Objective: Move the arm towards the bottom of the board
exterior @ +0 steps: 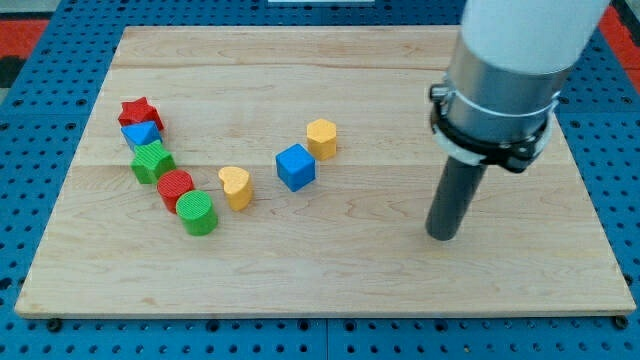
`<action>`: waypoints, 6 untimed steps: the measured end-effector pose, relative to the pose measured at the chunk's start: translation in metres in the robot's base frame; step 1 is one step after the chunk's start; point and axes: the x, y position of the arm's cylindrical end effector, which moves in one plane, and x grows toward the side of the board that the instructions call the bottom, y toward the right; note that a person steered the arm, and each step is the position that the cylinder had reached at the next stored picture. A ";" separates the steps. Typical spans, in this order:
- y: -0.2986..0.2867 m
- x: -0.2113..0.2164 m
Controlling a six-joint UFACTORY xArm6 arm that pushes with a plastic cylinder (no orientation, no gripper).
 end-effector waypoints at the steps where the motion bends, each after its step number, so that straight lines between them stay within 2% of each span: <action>1: -0.047 0.003; 2: -0.105 0.003; 3: -0.136 0.003; 4: -0.135 0.028; 5: -0.214 0.050; 6: -0.331 0.030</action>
